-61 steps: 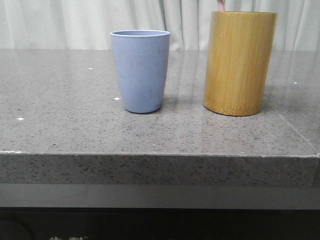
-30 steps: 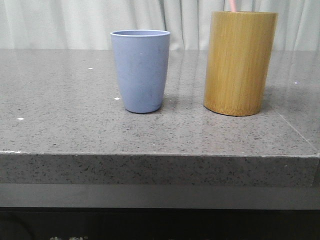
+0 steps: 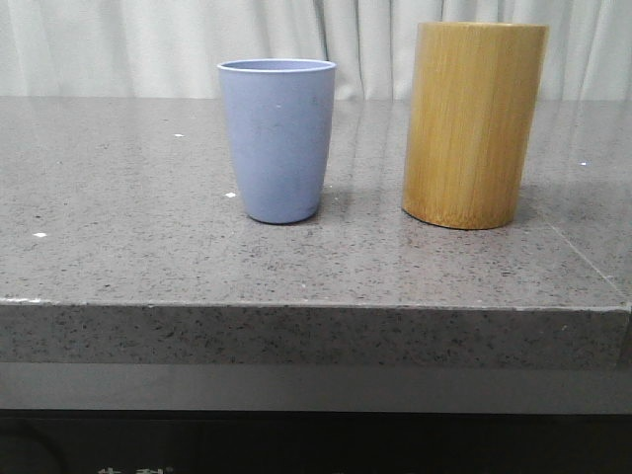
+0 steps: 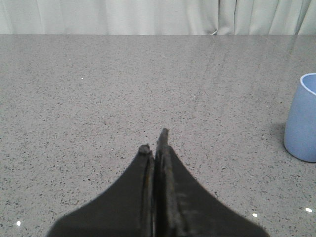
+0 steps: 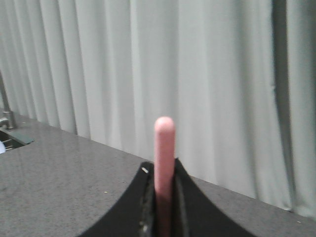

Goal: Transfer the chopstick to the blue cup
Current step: 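Lift the pink chopstick out and carry it over the blue cup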

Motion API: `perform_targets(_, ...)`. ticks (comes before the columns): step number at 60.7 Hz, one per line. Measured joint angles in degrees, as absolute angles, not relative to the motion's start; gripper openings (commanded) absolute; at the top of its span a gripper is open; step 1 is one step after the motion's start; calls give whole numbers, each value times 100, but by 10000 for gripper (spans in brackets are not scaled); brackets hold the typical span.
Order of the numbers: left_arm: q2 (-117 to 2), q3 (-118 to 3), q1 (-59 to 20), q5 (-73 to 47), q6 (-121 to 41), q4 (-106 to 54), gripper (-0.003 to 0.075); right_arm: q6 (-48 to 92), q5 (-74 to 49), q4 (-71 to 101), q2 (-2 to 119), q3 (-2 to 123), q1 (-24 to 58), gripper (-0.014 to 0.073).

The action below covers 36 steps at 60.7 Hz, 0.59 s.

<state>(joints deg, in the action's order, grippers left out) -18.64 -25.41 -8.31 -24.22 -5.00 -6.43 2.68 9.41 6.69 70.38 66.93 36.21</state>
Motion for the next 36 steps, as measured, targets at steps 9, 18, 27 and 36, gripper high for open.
perform_targets(9, -1864, -2541, -831, -2422, -500, -643, -19, 276, 1299, 669, 7470, 6693, 3959, -31)
perform_targets(18, -1864, -2541, -831, -2422, -500, -643, -19, 276, 1395, 669, 7981, 6693, 3972, -29)
perform_targets(27, -1864, -2541, -831, -2422, -500, -643, -19, 276, 1419, 669, 8507, 6693, 3972, 15)
perform_targets(36, -1864, -2541, -831, -2422, -500, -643, -19, 276, 1419, 669, 8787, 6693, 3972, 163)
